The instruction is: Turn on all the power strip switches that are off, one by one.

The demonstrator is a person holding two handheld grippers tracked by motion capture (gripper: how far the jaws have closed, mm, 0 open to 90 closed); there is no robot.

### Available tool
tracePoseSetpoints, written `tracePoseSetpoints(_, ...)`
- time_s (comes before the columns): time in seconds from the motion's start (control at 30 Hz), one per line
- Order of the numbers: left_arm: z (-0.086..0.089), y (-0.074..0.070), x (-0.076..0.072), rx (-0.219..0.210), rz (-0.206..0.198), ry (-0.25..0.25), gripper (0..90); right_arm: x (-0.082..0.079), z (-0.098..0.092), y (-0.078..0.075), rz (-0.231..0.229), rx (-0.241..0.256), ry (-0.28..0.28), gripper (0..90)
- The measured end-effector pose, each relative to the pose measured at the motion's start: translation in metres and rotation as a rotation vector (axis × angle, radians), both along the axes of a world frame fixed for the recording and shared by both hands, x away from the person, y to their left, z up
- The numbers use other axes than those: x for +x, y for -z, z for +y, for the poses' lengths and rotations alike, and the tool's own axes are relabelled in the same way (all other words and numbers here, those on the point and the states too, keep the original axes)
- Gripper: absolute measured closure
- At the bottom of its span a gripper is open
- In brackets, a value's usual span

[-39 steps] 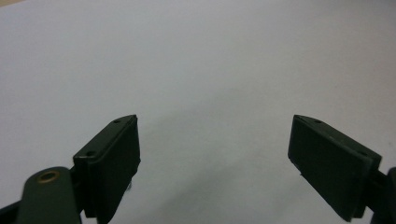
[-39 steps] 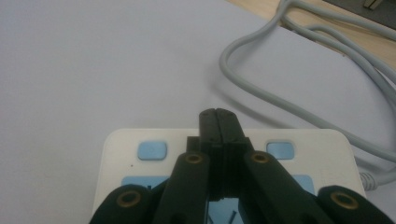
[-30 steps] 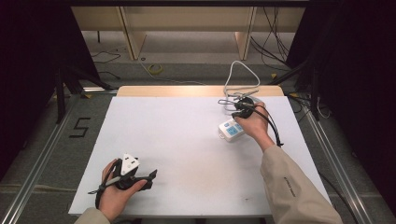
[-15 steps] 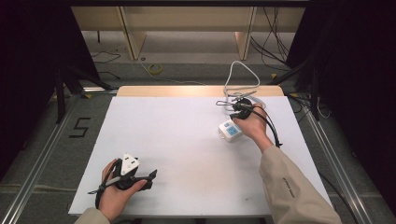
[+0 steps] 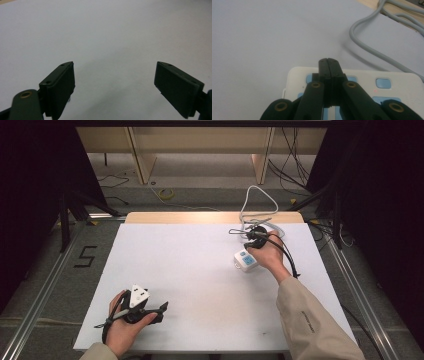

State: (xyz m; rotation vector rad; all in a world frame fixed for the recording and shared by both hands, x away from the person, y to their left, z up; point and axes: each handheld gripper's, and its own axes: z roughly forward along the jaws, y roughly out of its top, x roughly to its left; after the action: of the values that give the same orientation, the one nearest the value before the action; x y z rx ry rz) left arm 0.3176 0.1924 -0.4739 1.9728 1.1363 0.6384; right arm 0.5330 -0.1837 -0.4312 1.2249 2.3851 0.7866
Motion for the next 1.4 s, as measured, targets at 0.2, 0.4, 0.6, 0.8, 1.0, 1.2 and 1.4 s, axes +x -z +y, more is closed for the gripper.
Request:
tracePoseSetpoints(0.2,0.0,0.0,0.0,0.0,-0.001,0.001,16.6,0.0,0.003,0.002,0.009,-0.003,-0.008,90.0)
tracePoseSetpoints(0.4,0.0,0.0,0.0,0.0,0.0,0.0,16.6,0.0,0.006,0.004,0.015,-0.005,-0.012,90.0)
tracePoseSetpoints(0.6,0.0,0.0,0.0,-0.004,-0.001,-0.003,16.6,0.0,0.009,0.007,0.033,-0.009,-0.019,90.0)
tracePoseSetpoints(0.8,0.0,0.0,0.0,0.0,0.0,0.0,16.6,0.001,0.009,0.008,0.044,-0.015,-0.024,90.0)
tracePoseSetpoints(1.0,0.0,0.0,0.0,-0.001,0.0,0.0,16.6,0.001,0.01,0.01,0.054,-0.023,-0.025,90.0)
tracePoseSetpoints(1.2,0.0,0.0,0.0,-0.001,0.001,-0.001,16.6,0.002,0.011,0.01,0.063,-0.026,-0.027,90.0)
tracePoseSetpoints(1.4,0.0,0.0,0.0,-0.001,0.002,0.0,16.6,0.003,0.01,0.01,0.067,-0.025,-0.021,90.0)
